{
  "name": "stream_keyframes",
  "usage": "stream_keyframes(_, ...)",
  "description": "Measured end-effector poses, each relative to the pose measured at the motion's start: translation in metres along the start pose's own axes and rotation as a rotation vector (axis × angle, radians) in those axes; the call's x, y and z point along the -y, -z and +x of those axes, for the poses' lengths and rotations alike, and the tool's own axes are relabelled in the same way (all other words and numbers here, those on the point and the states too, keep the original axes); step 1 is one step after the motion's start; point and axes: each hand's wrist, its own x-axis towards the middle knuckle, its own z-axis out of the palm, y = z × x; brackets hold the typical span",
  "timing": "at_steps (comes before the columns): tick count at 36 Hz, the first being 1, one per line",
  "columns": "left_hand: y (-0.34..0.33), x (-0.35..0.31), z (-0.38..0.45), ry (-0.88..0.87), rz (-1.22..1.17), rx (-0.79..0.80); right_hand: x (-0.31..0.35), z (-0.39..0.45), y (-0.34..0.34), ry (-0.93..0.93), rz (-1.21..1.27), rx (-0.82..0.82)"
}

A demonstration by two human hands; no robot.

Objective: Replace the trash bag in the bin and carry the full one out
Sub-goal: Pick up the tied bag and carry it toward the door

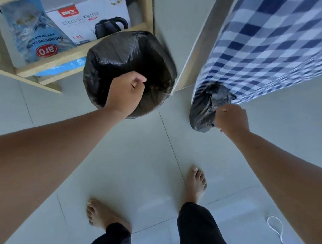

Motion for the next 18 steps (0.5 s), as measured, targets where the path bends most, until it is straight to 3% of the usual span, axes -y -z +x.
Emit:
stream_keyframes(5, -0.059, -0.047, -0.005, 0.01, -0.107, 0.248, -0.018, 0.023, 0.024, -0.043, 0.018, -0.058)
stream_keyframes(10, -0.124, -0.066, 0.005, 0.291, -0.009, 0.608, -0.022, 0.055, 0.03, 0.012, 0.005, 0.047)
stream_keyframes(13, -0.157, -0.066, 0.011, 0.317, 0.111, 0.654, -0.021, 0.072, 0.029, -0.002, 0.054, 0.152)
stream_keyframes(18, -0.2, -0.062, 0.015, 0.398, 0.084, 0.652, -0.028, 0.093, 0.01, -0.15, 0.374, 0.263)
